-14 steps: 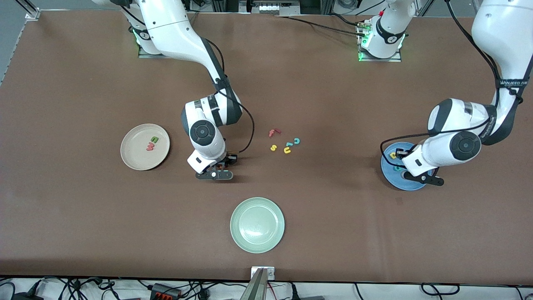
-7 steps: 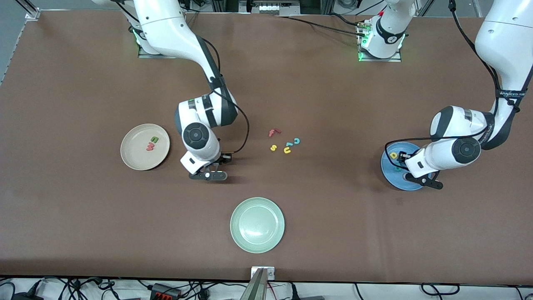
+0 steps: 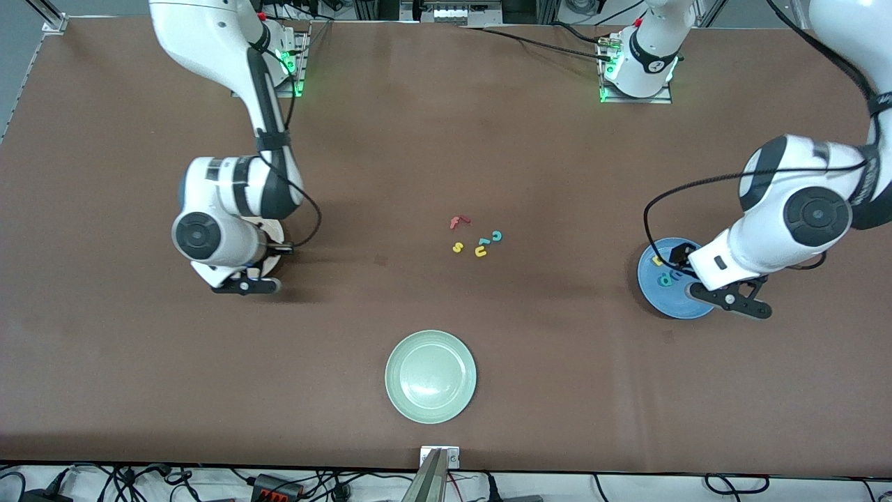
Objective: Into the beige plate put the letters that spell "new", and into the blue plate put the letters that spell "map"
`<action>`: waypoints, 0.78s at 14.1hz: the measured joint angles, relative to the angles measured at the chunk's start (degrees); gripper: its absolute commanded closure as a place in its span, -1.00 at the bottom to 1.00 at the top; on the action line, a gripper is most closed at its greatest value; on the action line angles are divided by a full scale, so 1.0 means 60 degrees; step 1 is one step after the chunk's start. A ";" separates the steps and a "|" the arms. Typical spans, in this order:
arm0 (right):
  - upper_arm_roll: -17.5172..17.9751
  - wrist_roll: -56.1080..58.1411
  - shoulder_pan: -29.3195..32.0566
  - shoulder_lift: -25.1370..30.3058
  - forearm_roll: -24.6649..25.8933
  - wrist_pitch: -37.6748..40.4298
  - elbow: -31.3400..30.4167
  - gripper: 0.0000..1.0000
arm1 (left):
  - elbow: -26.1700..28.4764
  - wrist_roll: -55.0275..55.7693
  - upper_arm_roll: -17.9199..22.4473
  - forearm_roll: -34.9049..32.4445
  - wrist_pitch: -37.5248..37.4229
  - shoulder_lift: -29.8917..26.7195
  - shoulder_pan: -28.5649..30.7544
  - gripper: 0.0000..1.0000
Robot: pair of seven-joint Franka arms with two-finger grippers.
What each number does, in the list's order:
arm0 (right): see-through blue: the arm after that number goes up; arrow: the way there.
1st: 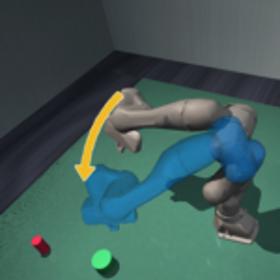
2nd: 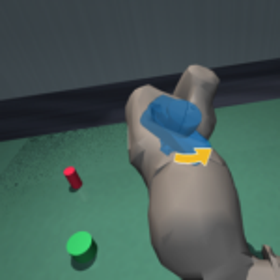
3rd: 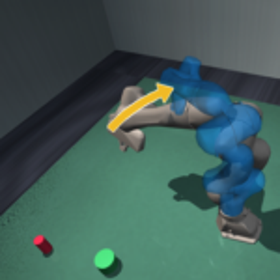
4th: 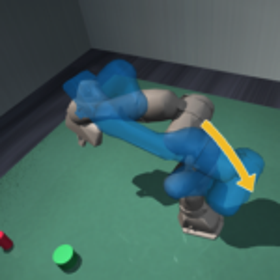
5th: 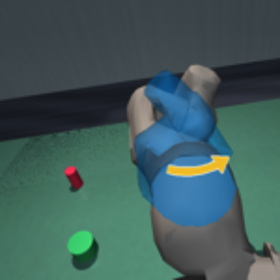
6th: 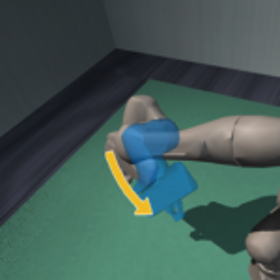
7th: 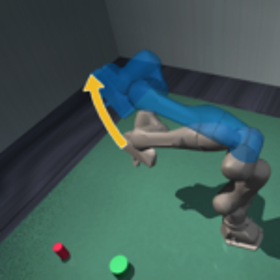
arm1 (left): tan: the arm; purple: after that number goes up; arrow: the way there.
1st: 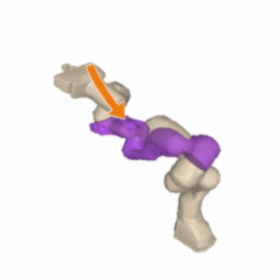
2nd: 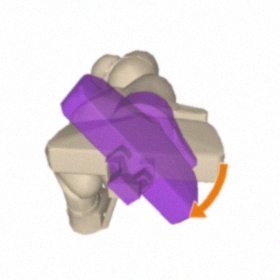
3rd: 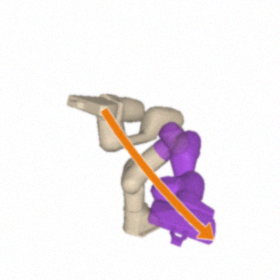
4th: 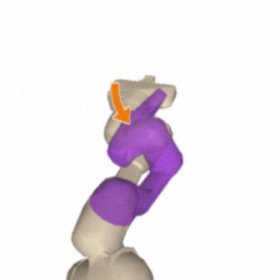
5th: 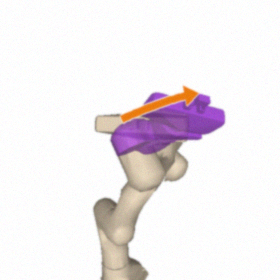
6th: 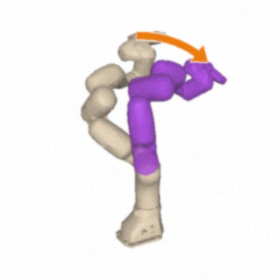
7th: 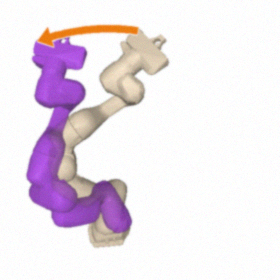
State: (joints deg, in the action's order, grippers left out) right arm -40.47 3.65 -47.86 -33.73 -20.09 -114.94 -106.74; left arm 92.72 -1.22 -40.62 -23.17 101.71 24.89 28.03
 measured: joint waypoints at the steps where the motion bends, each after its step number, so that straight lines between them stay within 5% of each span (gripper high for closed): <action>1: -0.0213 0.0496 0.0029 0.0068 0.0000 -0.0003 -0.0298 0.70 | -0.0518 -0.0001 -0.0287 0.0058 -0.0840 -0.0071 0.0058 -1.00; 5: -0.0479 0.2106 0.0861 0.0060 -0.0001 -0.0078 -0.0798 0.70 | -0.1946 -0.0016 -0.0628 0.0549 -0.2972 -0.0640 0.0178 -1.00; 7: -0.0446 0.2274 0.1071 0.0008 -0.0001 -0.0314 -0.0878 0.69 | -0.2113 0.0005 -0.0204 0.1661 -0.3136 -0.1043 0.0161 -1.00; 11: -0.0242 0.2297 0.1030 -0.0435 -0.0002 -0.1090 -0.0967 0.59 | -0.1797 -0.0231 0.3701 0.3208 -0.2786 -0.1820 -0.2278 -1.00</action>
State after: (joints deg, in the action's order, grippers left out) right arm -41.92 17.43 -41.68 -36.34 -20.10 -121.48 -112.54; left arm 81.94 -2.61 -18.41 -3.92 84.99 13.97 14.36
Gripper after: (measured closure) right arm 0.722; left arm 0.000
